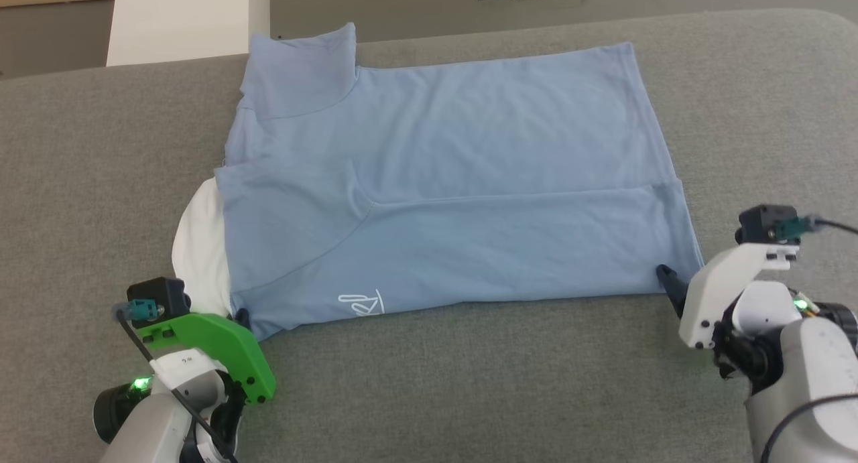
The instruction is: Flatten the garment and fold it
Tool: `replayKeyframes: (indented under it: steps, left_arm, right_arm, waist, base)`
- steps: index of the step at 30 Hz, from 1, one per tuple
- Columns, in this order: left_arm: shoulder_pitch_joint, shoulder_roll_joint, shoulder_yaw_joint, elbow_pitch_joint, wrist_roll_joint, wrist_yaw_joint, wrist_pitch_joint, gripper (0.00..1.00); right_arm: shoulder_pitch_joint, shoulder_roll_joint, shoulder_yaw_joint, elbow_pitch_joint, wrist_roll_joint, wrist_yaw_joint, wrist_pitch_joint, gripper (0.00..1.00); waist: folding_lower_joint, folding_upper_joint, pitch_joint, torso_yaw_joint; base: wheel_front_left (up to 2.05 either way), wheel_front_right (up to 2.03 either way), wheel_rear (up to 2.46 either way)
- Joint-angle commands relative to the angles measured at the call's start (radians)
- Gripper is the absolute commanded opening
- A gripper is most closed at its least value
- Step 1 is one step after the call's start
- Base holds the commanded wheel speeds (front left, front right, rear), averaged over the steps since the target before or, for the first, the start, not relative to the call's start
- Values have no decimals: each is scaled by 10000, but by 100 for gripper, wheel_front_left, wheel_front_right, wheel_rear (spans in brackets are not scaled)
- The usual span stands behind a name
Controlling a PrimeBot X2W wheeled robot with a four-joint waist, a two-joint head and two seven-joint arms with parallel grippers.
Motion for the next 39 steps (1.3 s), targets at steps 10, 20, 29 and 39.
replayKeyframes:
  steps: [10,20,29,39]
  left_arm:
    - [-121,-58,-176,128,504,-152,-940,0]
    - [1210,586,93,-1313,1105,603,-1592,0]
    - [3312,1037,-112,-3183,1045,1428,-532,0]
    - [3314,967,-812,-2238,857,893,-14,0]
  right_arm:
    - [156,149,-308,-1863,-399,-15,1595,0]
    - [1987,182,-109,-3610,408,-15,-820,0]
    - [4147,187,-630,-4805,875,-15,47,0]
    - [4557,188,-678,-3249,935,-15,56,0]
  waist:
    - [0,0,-27,275]
    - [0,0,-811,273]
    - [0,0,-961,352]
    - [0,0,-705,373]
  base:
    - [0,0,0]
    - [0,0,0]
    - [0,0,0]
    - [0,0,0]
